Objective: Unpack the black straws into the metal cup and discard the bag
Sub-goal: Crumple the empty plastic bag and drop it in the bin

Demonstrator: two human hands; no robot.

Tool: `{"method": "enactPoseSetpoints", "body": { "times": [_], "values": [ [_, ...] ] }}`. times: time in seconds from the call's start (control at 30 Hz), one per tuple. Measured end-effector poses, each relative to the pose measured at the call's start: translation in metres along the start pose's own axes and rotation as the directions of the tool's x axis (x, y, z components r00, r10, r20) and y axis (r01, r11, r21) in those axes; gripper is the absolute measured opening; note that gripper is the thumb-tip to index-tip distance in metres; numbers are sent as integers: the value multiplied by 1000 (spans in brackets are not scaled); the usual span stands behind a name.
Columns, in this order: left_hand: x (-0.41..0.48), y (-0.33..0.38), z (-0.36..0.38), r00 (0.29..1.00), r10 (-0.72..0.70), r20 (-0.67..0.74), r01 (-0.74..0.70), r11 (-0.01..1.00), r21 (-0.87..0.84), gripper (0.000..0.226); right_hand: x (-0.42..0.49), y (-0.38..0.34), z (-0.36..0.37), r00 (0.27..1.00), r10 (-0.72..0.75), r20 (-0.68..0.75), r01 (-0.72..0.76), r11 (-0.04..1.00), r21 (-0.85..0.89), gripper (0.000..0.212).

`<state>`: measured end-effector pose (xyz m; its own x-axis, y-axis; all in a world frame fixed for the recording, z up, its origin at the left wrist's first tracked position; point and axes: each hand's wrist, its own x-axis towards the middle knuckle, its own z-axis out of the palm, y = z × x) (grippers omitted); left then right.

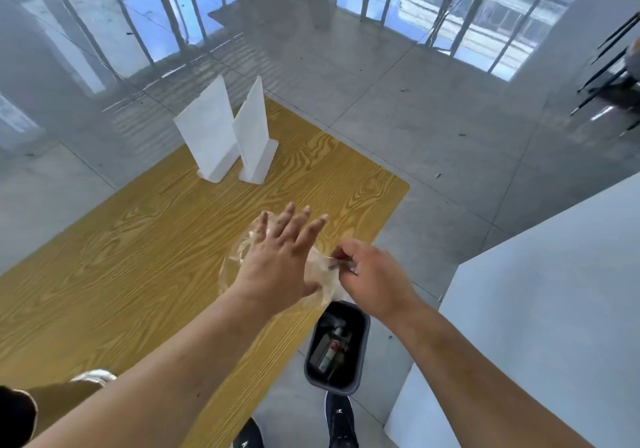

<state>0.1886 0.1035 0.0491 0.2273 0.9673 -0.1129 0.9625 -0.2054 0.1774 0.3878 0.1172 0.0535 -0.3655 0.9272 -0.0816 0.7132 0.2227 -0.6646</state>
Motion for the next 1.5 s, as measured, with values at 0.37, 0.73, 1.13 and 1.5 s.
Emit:
{"method": "enactPoseSetpoints", "body": {
  "times": [0.37, 0.73, 1.13, 1.5],
  "values": [
    [-1, -1, 19, 813, -216, 541, 565, 63, -823, 33, -17, 35, -5, 886, 461, 52, -394, 688, 609, 82],
    [-9, 35, 13, 737, -135, 662, 644, -158, -748, 49, -18, 20, 1, 722, 508, 469, -604, 132, 786, 16],
    [-16, 19, 40, 760, 57, 648, 594, -467, -656, 26, -23, 47, 23, 851, 368, 374, -474, 232, 849, 38],
    [4, 23, 83, 891, -228, 393, 451, 328, -830, 26, -33, 88, 26, 764, 291, 576, -597, -20, 802, 41]
  ]
}}
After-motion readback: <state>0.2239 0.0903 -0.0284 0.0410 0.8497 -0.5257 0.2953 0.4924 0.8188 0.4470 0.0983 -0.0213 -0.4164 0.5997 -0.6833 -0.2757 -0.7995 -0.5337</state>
